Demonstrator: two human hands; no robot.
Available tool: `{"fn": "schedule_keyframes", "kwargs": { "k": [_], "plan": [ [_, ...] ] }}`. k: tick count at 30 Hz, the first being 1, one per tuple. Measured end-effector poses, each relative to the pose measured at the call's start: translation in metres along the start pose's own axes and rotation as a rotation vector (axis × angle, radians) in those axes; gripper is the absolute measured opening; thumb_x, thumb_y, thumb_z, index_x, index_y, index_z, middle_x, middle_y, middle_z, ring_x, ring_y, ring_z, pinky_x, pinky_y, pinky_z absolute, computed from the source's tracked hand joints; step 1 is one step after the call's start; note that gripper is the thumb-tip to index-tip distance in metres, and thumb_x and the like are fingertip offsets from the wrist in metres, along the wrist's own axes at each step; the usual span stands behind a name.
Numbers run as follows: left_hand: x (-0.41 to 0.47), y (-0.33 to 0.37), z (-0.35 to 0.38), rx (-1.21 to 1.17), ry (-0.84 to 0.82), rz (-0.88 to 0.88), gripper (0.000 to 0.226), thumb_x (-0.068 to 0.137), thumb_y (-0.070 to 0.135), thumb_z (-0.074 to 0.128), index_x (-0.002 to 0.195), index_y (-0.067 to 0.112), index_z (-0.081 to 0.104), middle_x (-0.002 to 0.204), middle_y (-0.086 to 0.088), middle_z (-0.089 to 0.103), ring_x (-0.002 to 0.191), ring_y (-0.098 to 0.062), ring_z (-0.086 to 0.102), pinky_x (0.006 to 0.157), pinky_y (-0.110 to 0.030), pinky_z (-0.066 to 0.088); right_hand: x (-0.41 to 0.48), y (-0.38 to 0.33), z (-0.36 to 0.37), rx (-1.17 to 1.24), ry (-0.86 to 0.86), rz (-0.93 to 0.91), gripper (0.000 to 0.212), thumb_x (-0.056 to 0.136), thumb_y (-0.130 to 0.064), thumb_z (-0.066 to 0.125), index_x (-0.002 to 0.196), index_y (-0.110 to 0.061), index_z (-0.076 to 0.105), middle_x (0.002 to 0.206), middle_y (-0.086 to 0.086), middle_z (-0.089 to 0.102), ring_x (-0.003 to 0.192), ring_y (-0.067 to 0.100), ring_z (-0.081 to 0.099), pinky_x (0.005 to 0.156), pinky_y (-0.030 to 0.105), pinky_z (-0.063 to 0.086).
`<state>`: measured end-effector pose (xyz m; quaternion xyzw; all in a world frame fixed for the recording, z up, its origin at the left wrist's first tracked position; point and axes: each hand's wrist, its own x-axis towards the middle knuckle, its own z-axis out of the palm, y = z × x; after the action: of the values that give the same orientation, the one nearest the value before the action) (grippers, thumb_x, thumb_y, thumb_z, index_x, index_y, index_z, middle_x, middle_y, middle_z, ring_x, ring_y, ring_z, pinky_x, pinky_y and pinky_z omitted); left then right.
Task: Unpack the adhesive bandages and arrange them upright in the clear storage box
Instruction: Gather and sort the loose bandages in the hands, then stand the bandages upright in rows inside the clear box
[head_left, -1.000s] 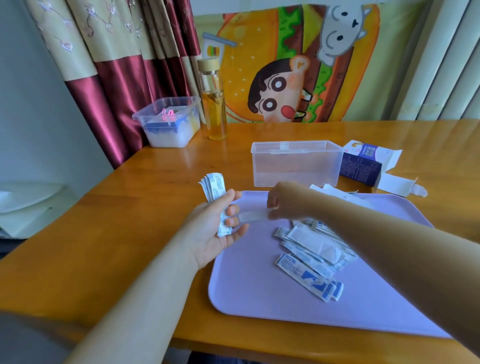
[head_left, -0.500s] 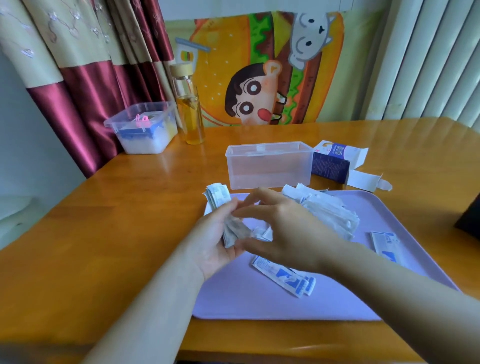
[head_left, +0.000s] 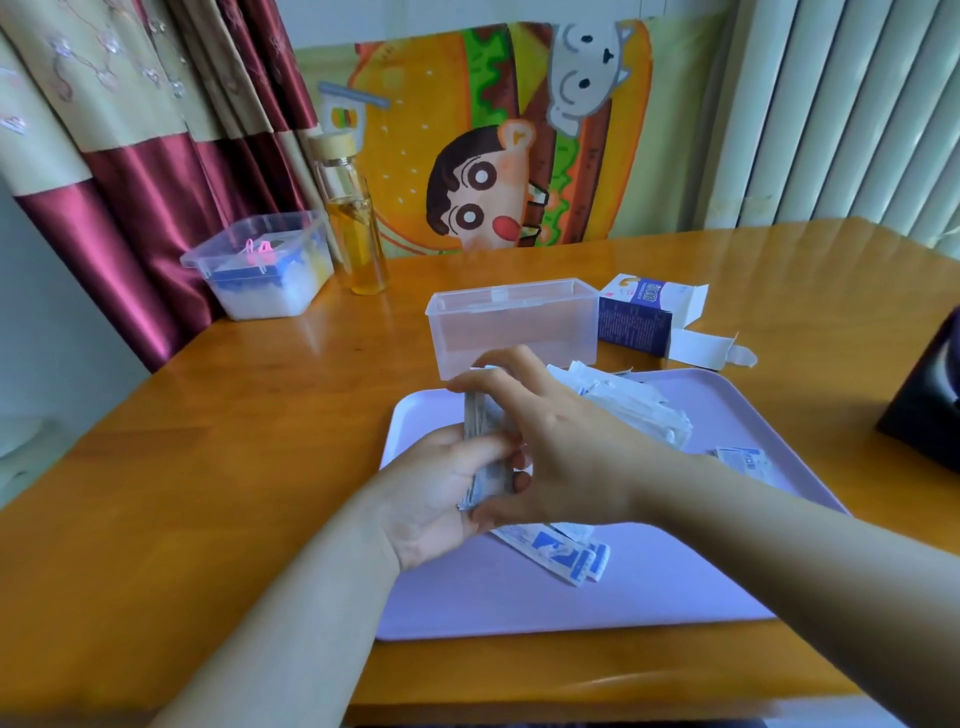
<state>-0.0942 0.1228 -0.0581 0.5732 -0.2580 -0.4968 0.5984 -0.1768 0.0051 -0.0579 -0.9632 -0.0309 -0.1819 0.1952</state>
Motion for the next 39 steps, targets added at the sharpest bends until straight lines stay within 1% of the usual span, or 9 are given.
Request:
{"fn": "schedule_keyframes", "kwargs": {
  "k": [3, 6, 12, 16, 23, 29, 31, 35, 39],
  "plan": [
    [0.0, -0.002, 0.001, 0.073, 0.026, 0.007, 0.014, 0.093, 0.013, 0.051, 0.08, 0.017, 0.057, 0.064, 0.003, 0.049, 0.058, -0.006, 0.049, 0.053, -0.022, 0.04, -0.003, -0.006, -0.007, 0.007, -0.029, 0.007, 0.091, 0.059, -0.049, 0.083, 0.135, -0.032, 0.035, 0.138, -0.006, 0.021, 0.101, 0.023, 0.057, 0.08, 0.035, 0.052],
    [-0.002, 0.0, 0.002, 0.124, 0.008, 0.021, 0.012, 0.093, 0.013, 0.052, 0.083, 0.017, 0.057, 0.067, 0.003, 0.045, 0.059, -0.009, 0.041, 0.048, -0.018, 0.035, -0.001, -0.011, -0.02, 0.139, -0.059, 0.054, 0.073, 0.063, -0.042, 0.083, 0.126, -0.029, 0.048, 0.132, -0.006, 0.036, 0.108, 0.012, 0.052, 0.085, 0.024, 0.048],
    [-0.001, 0.002, 0.004, 0.286, 0.024, 0.079, 0.029, 0.091, 0.0, 0.043, 0.08, 0.02, 0.06, 0.066, 0.007, 0.047, 0.058, -0.006, 0.04, 0.044, -0.014, 0.026, 0.002, -0.016, -0.028, 0.39, -0.127, 0.143, 0.025, 0.088, -0.034, 0.061, 0.112, -0.029, 0.057, 0.109, -0.01, 0.041, 0.086, -0.002, 0.051, 0.075, 0.013, 0.039],
    [-0.001, 0.006, 0.003, 0.31, 0.056, 0.108, 0.019, 0.09, 0.014, 0.057, 0.072, 0.019, 0.053, 0.056, 0.007, 0.03, 0.05, -0.006, 0.026, 0.041, -0.014, 0.025, 0.003, -0.014, -0.034, 0.479, -0.08, 0.172, 0.024, 0.096, -0.013, 0.048, 0.112, -0.024, 0.062, 0.105, -0.003, 0.042, 0.098, 0.006, 0.05, 0.083, 0.017, 0.044],
    [-0.006, 0.017, 0.0, 0.301, -0.141, -0.008, 0.031, 0.073, 0.036, 0.063, 0.089, 0.01, 0.063, 0.054, 0.008, 0.031, 0.047, -0.005, 0.025, 0.043, -0.014, 0.023, 0.008, -0.01, -0.058, 0.278, -0.132, 0.142, 0.016, 0.089, -0.014, 0.061, 0.09, -0.029, 0.066, 0.074, 0.004, 0.068, 0.057, 0.005, 0.053, 0.054, 0.014, 0.042],
    [0.004, 0.017, -0.002, 0.61, 0.128, 0.282, 0.019, 0.091, 0.033, 0.056, 0.091, 0.016, 0.064, 0.068, 0.005, 0.059, 0.058, -0.01, 0.051, 0.057, -0.025, 0.044, 0.012, 0.002, -0.059, 0.242, 0.047, 0.159, 0.014, 0.087, -0.014, 0.063, 0.087, -0.028, 0.066, 0.056, -0.017, 0.054, 0.051, 0.002, 0.045, 0.051, 0.012, 0.036],
    [0.006, 0.019, -0.003, 0.62, 0.146, 0.343, 0.021, 0.094, 0.032, 0.052, 0.095, 0.014, 0.061, 0.064, 0.007, 0.055, 0.056, -0.011, 0.048, 0.052, -0.024, 0.04, 0.014, 0.006, -0.055, 0.461, 0.093, 0.193, 0.021, 0.085, -0.009, 0.066, 0.093, -0.029, 0.064, 0.065, -0.014, 0.058, 0.057, 0.0, 0.05, 0.059, 0.02, 0.046],
    [0.014, 0.029, -0.006, 0.559, 0.114, 0.392, 0.019, 0.095, 0.03, 0.048, 0.113, 0.023, 0.048, 0.063, 0.009, 0.052, 0.052, -0.005, 0.043, 0.046, -0.015, 0.036, 0.019, 0.016, -0.041, 0.873, 0.1, 0.266, 0.033, 0.073, -0.016, 0.076, 0.105, -0.017, 0.067, 0.1, 0.018, 0.069, 0.096, 0.041, 0.061, 0.095, 0.058, 0.045],
    [0.026, 0.031, -0.014, 0.568, 0.053, 0.426, 0.036, 0.097, 0.024, 0.047, 0.128, 0.039, 0.038, 0.06, 0.012, 0.051, 0.052, -0.004, 0.043, 0.047, -0.015, 0.036, 0.025, 0.026, -0.025, 1.012, 0.092, 0.342, 0.033, 0.071, -0.018, 0.073, 0.099, -0.002, 0.068, 0.099, 0.035, 0.062, 0.085, 0.049, 0.054, 0.096, 0.06, 0.041]
  ]
}}
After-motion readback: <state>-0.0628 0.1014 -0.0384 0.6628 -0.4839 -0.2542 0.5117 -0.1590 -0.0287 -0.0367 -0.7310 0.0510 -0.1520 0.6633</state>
